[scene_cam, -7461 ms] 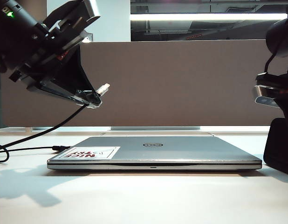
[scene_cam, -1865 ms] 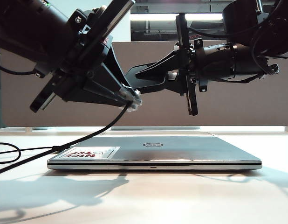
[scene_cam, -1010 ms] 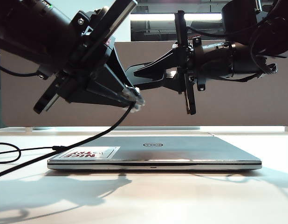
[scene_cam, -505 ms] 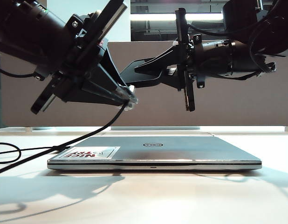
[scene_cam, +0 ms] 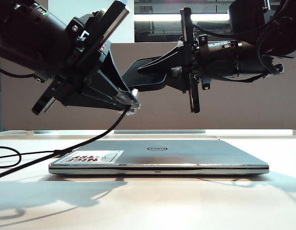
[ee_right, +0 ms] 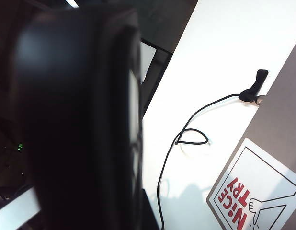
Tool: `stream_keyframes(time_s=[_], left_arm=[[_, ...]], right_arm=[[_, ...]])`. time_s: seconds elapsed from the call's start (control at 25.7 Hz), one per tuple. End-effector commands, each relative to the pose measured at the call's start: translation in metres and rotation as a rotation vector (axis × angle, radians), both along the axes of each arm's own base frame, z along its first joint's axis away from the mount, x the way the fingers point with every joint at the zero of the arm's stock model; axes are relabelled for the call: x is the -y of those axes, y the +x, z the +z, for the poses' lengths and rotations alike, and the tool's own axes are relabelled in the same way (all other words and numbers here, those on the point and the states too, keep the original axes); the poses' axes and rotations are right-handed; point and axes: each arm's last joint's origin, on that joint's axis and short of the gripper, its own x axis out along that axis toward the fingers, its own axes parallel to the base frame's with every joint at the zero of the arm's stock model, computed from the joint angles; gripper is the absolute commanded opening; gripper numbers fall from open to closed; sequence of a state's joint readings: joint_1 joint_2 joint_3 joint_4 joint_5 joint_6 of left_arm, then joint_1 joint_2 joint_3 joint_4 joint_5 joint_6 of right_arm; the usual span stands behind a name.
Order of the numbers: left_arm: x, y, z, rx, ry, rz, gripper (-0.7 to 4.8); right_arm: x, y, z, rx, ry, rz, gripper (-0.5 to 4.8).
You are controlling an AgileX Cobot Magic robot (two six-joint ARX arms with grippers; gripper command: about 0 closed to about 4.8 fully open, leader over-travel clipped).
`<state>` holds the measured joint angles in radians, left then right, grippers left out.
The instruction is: Pick up the charging cable and the phone, plug the charging cable into the charging port on the phone, and finally place them back on the table.
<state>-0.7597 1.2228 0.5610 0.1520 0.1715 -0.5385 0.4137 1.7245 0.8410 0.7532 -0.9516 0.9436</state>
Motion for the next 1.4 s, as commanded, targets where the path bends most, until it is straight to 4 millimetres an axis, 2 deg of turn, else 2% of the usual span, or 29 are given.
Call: stream_keyframes(time_s=[0.04,0.51,0.54,0.66,0.74,1.01,1.32,1.36,1.4], left_arm=[[0.0,0.006,0.011,0.085,-0.041,0.057,-0.06],[0.001,0.007,0.015,0.104,-0.059,0.057,-0.05],[0.001,0.007,0.015,0.104,-0.059,0.057,0.06],[0.001,0.007,0.015,0.098,-0.053,0.057,1.23],[0.001,0.006,0.013,0.087,-0.039,0.056,1.4],[-0.001,0.005,0.01,0.057,-0.009,0.053,1.56],[-0.006,-0.001,0.021,0.129,0.01,0.021,1.5],[-0.006,-0.002,0.023,0.134,0.009,0.019,1.38],[-0.007,-0.002,0.023,0.14,0.01,0.017,1.05]], right_arm=[[-0.003,-0.005,0.001,0.023,0.004,0.091,-0.05],[-0.002,-0.006,-0.004,0.013,-0.03,0.095,-0.05],[-0.002,-0.006,-0.004,0.013,-0.03,0.094,-0.05],[-0.002,-0.005,-0.004,0.017,-0.03,0.087,-0.05],[-0.002,-0.005,-0.003,0.023,-0.029,0.078,-0.05],[0.005,0.0,-0.002,0.043,-0.028,0.022,-0.05],[0.036,0.011,0.01,0.078,-0.024,-0.11,-0.05],[0.038,0.011,0.011,0.085,-0.025,-0.121,-0.05],[0.04,0.011,0.014,0.094,-0.024,-0.131,-0.05]])
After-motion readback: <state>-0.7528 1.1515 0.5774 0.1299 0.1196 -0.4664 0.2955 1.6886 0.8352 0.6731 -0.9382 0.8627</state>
